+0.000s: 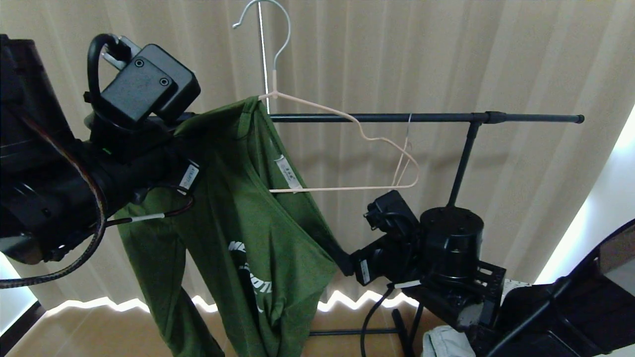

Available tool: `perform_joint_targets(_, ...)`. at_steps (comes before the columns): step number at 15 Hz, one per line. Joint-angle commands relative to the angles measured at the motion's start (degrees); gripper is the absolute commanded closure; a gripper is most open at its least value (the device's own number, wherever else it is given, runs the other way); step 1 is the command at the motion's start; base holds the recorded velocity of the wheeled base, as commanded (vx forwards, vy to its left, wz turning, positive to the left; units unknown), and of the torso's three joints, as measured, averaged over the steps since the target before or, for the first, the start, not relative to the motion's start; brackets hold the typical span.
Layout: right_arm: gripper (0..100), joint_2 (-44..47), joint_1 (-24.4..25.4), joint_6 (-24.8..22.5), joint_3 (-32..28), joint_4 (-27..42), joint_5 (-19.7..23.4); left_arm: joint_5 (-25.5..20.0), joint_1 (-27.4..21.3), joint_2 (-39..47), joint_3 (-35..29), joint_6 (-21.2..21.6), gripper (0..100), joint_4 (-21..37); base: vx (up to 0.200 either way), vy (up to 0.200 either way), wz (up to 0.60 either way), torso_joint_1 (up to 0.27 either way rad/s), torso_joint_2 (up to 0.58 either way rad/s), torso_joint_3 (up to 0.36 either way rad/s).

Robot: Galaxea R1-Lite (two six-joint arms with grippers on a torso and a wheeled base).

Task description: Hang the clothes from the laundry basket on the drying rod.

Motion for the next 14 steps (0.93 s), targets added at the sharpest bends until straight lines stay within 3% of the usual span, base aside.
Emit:
perform_joint_targets(1,0,-4.8,-2.3,-0.1,4.0,0.0,0.0,0.0,1.5,0.0,0.6,0.2,100,0.0,0.000,0.000,0.00,0.000,0.00,0.000)
perform_joint_targets(3,0,-8.4,-6.0,-0.3,6.1,0.1,0.0,0.1,3.7,-0.4,3.3,2.6,100,-0.1,0.000,0.000,0.00,0.000,0.00,0.000)
perform_joint_targets(8,0,-11.6,-11.9,-1.1,5.4,0.7,0.1,0.0,5.9,-2.0,10.1,3.1,100,-1.2,0.000,0.000,0.00,0.000,0.00,0.000)
perform_joint_targets(11,0,-12.4,-12.5,-1.6,5.0,0.9,0.3,0.0,7.5,-1.9,12.9,4.2,100,-2.4,0.000,0.000,0.00,0.000,0.00,0.000)
perform_joint_targets(14,0,-16.4,-11.9,-2.0,3.4,6.6,1.2,0.4,8.6,-1.4,17.0,6.0,100,-5.6,0.000,0.000,0.00,0.000,0.00,0.000)
